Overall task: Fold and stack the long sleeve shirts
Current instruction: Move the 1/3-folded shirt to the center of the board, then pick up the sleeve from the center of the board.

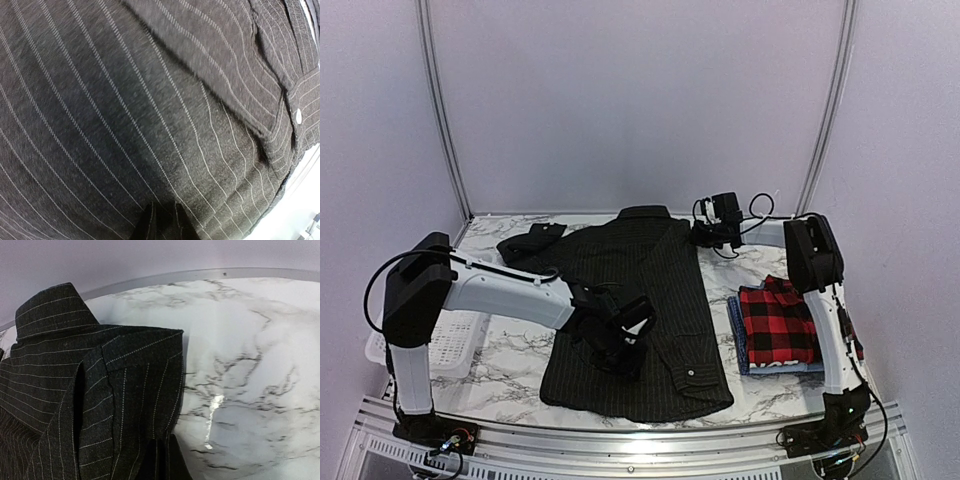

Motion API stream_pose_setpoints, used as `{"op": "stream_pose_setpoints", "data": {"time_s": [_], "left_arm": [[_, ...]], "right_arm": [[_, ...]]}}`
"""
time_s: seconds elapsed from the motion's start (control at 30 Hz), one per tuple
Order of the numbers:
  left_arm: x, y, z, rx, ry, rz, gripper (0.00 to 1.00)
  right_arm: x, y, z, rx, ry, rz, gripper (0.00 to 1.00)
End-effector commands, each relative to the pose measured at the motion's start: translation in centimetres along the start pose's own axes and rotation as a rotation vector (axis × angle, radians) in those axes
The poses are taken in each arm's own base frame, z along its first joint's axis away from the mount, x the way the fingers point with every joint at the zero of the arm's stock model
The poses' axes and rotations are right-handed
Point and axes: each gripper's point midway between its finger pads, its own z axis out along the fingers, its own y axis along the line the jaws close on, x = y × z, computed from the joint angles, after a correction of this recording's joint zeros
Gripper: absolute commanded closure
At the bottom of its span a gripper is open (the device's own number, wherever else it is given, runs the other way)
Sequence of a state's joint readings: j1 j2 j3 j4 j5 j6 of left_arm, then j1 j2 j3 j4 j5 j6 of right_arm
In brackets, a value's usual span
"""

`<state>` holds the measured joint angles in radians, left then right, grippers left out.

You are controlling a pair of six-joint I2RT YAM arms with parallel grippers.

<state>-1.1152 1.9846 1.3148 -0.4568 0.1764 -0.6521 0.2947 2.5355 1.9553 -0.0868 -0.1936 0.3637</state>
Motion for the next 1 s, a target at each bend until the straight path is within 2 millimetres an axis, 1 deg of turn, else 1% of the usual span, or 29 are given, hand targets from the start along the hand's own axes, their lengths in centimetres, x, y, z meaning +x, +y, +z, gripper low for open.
{"op": "stream_pose_setpoints", "data": {"time_s": [0.0,0.07,0.1,0.13,0.17,0.2,0.27,0.33,0.4,0.5,0.57,0.63,0.7,0.8,0.83,0.87,0.9,0.93,0.97], "left_arm": [[1.1,0.1,1.1,-0.024,0.057,-0.028,0.86],[0.3,-0.4,0.6,-0.017,0.033,-0.029,0.85],[-0.3,-0.6,0.1,-0.018,0.011,-0.031,0.83],[-1.1,-0.9,-0.7,-0.017,-0.017,-0.033,0.82],[-2.1,-1.0,-1.9,-0.012,-0.056,-0.041,0.8],[-2.9,-0.9,-3.0,-0.015,-0.092,-0.05,0.77],[-4.9,0.4,-5.4,-0.032,-0.172,-0.094,0.76],[-7.0,2.1,-8.0,-0.054,-0.254,-0.134,0.74],[-9.2,5.1,-10.6,-0.119,-0.348,-0.186,0.73],[-12.1,10.7,-14.1,-0.235,-0.46,-0.274,0.69],[-14.1,14.6,-16.2,-0.333,-0.533,-0.319,0.67],[-16.2,17.6,-17.8,-0.398,-0.582,-0.345,0.66],[-18.5,20.4,-18.9,-0.462,-0.616,-0.364,0.65],[-21.4,24.1,-19.4,-0.526,-0.643,-0.399,0.61],[-22.4,25.5,-19.7,-0.547,-0.654,-0.413,0.59],[-23.5,26.4,-20.1,-0.555,-0.673,-0.43,0.53],[-24.1,28.2,-19.7,-0.566,-0.668,-0.459,0.51],[-24.8,28.8,-20.0,-0.554,-0.681,-0.48,0.5],[-25.3,30.3,-19.2,-0.545,-0.675,-0.519,0.49]], "right_arm": [[-1.9,-3.2,-2.3,0.072,-0.018,0.009,1.0],[-2.0,-3.5,-2.7,0.081,-0.02,0.008,1.0],[-2.0,-3.6,-2.9,0.082,-0.022,0.008,1.0],[-2.1,-3.6,-3.1,0.079,-0.021,0.006,1.0],[-2.3,-3.3,-3.3,0.074,-0.023,0.003,0.99],[-2.5,-3.1,-3.5,0.068,-0.023,-0.001,0.96],[-3.2,-2.4,-4.2,0.049,-0.033,-0.009,0.87],[-4.0,-1.7,-5.0,0.031,-0.042,-0.021,0.75],[-4.6,-0.8,-5.9,0.01,-0.053,-0.036,0.65],[-5.5,0.8,-7.7,-0.014,-0.08,-0.061,0.5],[-5.9,2.0,-8.9,-0.032,-0.095,-0.076,0.45],[-6.2,3.3,-10.0,-0.047,-0.107,-0.09,0.42],[-6.5,4.4,-11.1,-0.066,-0.114,-0.107,0.4],[-6.4,5.9,-12.5,-0.091,-0.11,-0.127,0.37],[-6.4,6.4,-13.0,-0.099,-0.108,-0.135,0.37],[-6.5,7.1,-13.7,-0.105,-0.116,-0.145,0.37],[-6.4,7.7,-14.2,-0.109,-0.12,-0.156,0.36],[-6.4,8.1,-14.8,-0.111,-0.13,-0.166,0.34],[-6.5,8.7,-15.6,-0.113,-0.146,-0.178,0.33]]}}
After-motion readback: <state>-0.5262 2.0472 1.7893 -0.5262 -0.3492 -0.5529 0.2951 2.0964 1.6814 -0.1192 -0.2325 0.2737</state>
